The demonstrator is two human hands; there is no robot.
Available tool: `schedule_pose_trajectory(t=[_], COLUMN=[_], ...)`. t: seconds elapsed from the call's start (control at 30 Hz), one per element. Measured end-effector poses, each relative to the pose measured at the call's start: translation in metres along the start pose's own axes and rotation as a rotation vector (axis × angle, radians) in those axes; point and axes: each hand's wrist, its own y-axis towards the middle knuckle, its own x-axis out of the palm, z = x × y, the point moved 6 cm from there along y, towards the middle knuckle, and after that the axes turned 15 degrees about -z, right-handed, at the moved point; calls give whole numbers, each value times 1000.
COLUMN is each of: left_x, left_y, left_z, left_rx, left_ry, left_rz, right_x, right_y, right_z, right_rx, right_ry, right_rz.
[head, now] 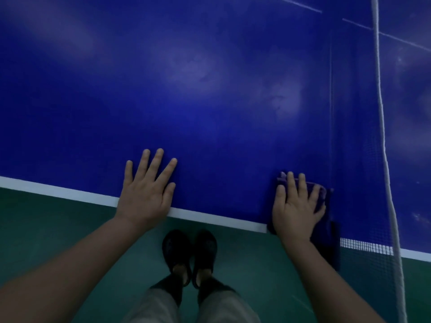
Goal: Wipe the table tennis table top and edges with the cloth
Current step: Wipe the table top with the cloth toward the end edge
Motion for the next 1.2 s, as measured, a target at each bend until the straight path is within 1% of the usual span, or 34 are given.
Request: schedule_pose_trajectory(t=[0.1, 0.23, 0.33, 0.47, 0.57, 0.63, 0.73, 0.83, 0.87, 0.9, 0.93, 1.0, 1.03, 1.07, 1.13, 1.2], left_x=[-1, -6, -11, -17, -18, -18, -21, -27, -28, -29, -29, -29, -31, -34, -40, -42], left_y=[-1, -9, -20, -30, -41, -48, -58, -60, -59, -59, -59, -59, -59, -60, -64, -68], left_z=[-2, -15, -34, -69, -94, -102, -104, -96, -93, -90, -87, -77, -71, -63, -51, -45], left_rx=[2, -19, -51, -43, -21, 4, 36, 49, 46, 39, 26, -4, -15, -20, -29, -38], left_ry=[-8, -35, -55, -50, -34, -54, -111, -191, -212, -223, -225, -243, -269, -303, -420, -653], left_rz=[-9, -10, -23, -52, -84, -79, -100, -132, -142, -152, -168, -183, -169, -146, -81, -63], right_x=[14, 37, 51, 71, 87, 95, 98, 93, 88, 82, 74, 65, 66, 68, 79, 87], right_y=[-12, -33, -52, -76, -97, -108, -121, -134, -138, -139, -138, -137, -138, -141, -146, -152], right_z=[-39, -109, -156, -205, -236, -250, -266, -274, -271, -263, -249, -212, -195, -186, -184, -188], right_rx=[-62, -228, -343, -433, -463, -451, -420, -474, -482, -456, -387, -154, -65, -23, -51, -79], right_ry=[-39, -88, -109, -141, -147, -143, -124, -96, -66, -25, 17, 106, 158, 214, 324, 480], right_rz=[-9, -84, -87, -131, -131, -136, -187, -251, -246, -208, -150, -69, -76, -100, -124, -146])
